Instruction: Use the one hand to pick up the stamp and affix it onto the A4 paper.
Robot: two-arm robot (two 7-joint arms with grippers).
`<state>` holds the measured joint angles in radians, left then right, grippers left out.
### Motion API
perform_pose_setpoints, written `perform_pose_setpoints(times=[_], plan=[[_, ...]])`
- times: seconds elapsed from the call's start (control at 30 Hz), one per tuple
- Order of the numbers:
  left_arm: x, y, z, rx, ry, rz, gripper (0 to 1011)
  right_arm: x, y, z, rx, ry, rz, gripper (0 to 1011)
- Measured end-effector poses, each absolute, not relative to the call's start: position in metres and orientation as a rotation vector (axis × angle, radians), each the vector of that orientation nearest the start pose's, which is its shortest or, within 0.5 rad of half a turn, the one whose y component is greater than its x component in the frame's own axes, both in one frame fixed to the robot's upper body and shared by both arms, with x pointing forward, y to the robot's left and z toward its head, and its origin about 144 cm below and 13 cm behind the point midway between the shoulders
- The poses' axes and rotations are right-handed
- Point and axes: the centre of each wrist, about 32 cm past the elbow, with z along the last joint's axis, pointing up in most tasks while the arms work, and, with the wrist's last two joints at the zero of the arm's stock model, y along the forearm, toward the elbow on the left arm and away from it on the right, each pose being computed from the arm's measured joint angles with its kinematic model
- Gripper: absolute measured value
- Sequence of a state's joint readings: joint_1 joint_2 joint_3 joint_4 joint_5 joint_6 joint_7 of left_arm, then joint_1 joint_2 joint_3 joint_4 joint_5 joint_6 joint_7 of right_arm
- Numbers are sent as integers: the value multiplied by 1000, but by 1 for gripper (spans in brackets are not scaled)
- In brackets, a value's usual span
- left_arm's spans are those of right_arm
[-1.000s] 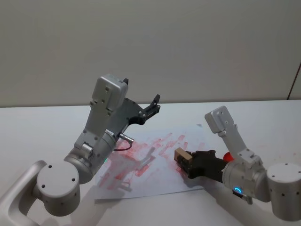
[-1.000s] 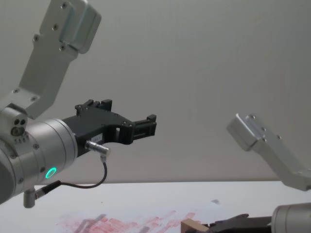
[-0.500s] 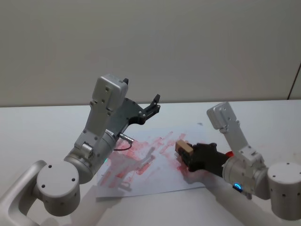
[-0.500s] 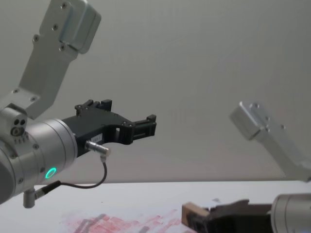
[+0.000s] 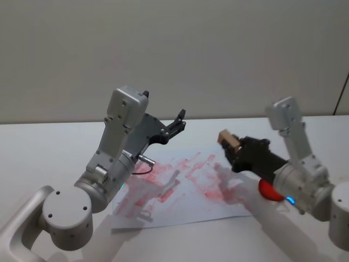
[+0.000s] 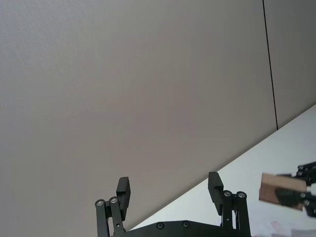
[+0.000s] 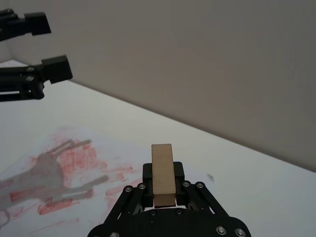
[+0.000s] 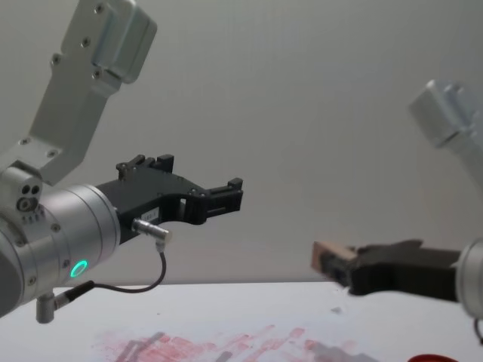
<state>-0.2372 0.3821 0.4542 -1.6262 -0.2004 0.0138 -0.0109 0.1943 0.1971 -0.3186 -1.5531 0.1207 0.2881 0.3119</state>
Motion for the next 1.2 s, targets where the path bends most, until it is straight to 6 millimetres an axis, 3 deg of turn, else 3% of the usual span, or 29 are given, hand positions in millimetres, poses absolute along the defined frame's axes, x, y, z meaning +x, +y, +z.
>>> perform_pose_setpoints(times=[0.33, 0.8, 1.2], plan=[[492, 198, 1204, 61, -268, 1124, 1001, 473, -210, 1195, -185, 34, -1109, 217], [492, 198, 1204, 61, -268, 1124, 1001, 442, -234, 1189, -250, 149, -1203, 217], [492, 198, 1204, 61, -268, 1124, 1001, 435, -243, 1181, -319, 215, -1206, 217]])
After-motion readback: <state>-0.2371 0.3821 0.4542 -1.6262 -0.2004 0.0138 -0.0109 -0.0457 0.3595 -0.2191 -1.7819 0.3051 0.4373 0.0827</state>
